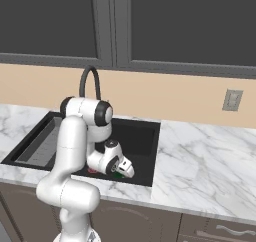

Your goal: Pick up the sponge and sponge from the sink, and place them back in the cabinet, and close the cabinet doors.

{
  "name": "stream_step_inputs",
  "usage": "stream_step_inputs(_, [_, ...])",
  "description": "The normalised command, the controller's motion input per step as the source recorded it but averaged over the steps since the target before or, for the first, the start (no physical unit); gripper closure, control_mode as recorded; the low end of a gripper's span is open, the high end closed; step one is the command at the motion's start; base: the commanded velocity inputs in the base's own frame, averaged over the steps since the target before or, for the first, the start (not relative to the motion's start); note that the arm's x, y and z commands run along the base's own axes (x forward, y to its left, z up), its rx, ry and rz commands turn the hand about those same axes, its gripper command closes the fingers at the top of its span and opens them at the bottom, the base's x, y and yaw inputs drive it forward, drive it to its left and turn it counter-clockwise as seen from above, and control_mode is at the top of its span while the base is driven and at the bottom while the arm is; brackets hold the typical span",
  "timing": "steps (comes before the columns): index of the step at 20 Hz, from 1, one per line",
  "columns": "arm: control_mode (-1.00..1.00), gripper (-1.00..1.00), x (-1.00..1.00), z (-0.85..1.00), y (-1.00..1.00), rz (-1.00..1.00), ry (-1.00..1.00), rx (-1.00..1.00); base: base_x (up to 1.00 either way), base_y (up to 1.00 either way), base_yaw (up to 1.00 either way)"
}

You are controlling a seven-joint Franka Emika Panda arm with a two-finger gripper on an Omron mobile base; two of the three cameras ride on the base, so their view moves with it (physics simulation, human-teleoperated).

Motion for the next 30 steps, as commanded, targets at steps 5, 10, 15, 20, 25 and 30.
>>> stream_step_inputs(5, [-1.0, -1.0, -0.13, -0.04, 0.0, 0.0, 0.0, 0.0, 0.0, 0.0, 0.0])
stream_step_inputs(10, [-1.0, -1.0, -0.02, 0.0, 0.0, 0.0, 0.0, 0.0, 0.0, 0.0, 0.0])
stream_step_inputs(15, [-1.0, -1.0, 0.0, 0.0, 0.09, 0.0, 0.0, 0.0, 0.0, 0.0, 0.0])
stream_step_inputs(20, [-1.0, -1.0, 0.0, -0.06, 0.23, 0.0, 0.0, 0.0, 0.0, 0.0, 0.0])
stream_step_inputs(25, [-1.0, -1.0, 0.0, -0.05, 0.23, 0.0, 0.0, 0.0, 0.0, 0.0, 0.0])
stream_step_inputs(30, [-1.0, -1.0, 0.0, -0.06, 0.04, 0.0, 0.0, 0.0, 0.0, 0.0, 0.0])
